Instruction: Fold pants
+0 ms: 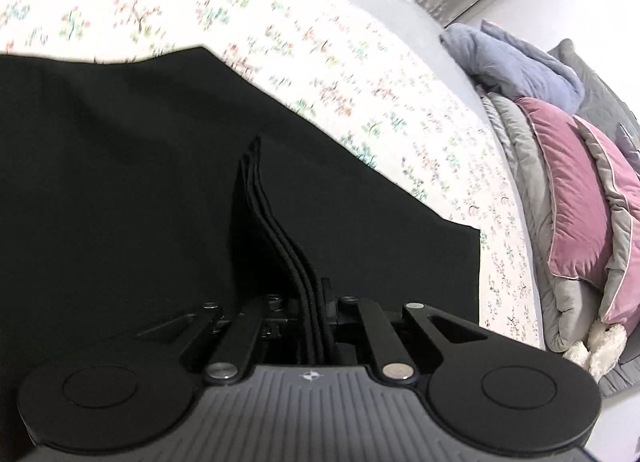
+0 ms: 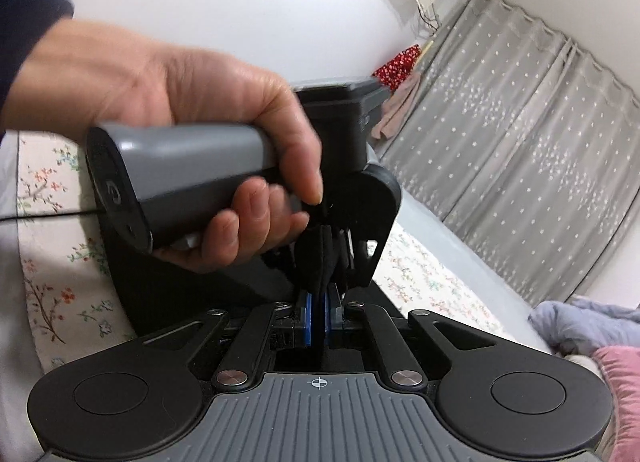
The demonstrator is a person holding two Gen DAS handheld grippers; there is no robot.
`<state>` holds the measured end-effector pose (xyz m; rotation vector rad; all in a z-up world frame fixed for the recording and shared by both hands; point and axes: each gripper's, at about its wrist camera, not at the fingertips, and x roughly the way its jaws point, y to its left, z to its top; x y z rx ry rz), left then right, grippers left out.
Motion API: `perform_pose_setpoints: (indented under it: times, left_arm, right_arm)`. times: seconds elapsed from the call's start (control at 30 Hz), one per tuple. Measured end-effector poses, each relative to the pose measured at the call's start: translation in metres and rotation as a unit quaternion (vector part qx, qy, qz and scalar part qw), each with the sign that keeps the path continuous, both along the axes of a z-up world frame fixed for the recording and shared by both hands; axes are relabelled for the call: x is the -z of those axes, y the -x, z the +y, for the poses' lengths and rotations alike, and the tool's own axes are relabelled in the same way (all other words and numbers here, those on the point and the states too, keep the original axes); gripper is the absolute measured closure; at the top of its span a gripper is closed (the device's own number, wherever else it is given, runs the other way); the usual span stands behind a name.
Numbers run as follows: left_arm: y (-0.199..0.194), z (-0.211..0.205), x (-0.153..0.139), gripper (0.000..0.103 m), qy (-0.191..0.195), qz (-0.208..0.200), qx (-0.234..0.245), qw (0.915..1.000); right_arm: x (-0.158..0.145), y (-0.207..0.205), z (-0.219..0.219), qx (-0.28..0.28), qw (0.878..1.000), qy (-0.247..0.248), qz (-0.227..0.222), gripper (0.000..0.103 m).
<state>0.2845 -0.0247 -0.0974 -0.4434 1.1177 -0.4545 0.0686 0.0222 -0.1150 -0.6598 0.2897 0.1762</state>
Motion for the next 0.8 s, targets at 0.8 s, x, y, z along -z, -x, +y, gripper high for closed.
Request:
perform_pose_setpoints:
  times: [0.8]
  left_arm:
    - [-0.029,0.031,0.018,0.080,0.007,0.036,-0.026,0.9990]
  right_arm:
    - [0.028,-0.008,0.014,0.010,0.998,0.037,0.043,0.100]
